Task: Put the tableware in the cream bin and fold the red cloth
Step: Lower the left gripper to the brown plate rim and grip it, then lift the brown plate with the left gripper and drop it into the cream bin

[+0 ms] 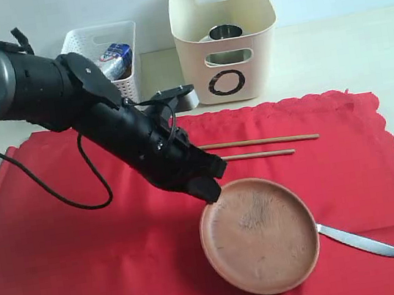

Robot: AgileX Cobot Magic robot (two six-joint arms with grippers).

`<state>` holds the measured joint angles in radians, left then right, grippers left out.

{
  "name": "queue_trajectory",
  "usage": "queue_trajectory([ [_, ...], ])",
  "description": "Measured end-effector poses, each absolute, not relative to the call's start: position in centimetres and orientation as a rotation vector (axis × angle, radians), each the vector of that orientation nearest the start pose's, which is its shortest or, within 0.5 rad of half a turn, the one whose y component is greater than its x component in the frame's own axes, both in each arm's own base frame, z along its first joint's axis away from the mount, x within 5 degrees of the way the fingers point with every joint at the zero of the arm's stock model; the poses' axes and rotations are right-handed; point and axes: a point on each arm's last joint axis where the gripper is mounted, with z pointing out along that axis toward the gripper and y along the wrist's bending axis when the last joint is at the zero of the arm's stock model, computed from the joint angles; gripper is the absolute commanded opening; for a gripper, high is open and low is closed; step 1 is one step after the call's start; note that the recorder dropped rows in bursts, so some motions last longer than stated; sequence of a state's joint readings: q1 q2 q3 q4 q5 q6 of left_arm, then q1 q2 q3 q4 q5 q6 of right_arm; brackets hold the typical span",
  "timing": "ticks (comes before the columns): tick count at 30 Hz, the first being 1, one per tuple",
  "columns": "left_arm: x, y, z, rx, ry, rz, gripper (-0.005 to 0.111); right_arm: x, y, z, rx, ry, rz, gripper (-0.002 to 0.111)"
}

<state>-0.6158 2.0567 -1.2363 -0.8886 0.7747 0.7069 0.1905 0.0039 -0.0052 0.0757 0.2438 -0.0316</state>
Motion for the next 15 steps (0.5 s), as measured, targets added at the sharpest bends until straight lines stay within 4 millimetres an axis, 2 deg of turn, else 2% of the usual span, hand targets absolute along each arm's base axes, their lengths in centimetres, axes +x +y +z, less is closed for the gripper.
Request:
queue_trajectory([
  [9, 28.9, -26.6, 11.2, 0.941, 2.790, -0.961, 0.003, 5.4, 1.2, 19.3, -0.142, 1.723, 0.187, 0.000],
  [11, 28.9, -26.6, 10.9, 0.931, 2.799, -0.967, 0.011, 5.4, 1.2, 19.3, -0.142, 1.723, 0.187, 0.000],
  [15, 28.9, -26.7, 10.3, 0.919, 2.820, -0.977, 0.039, 5.4, 1.2, 19.3, -0.142, 1.723, 0.187, 0.000],
])
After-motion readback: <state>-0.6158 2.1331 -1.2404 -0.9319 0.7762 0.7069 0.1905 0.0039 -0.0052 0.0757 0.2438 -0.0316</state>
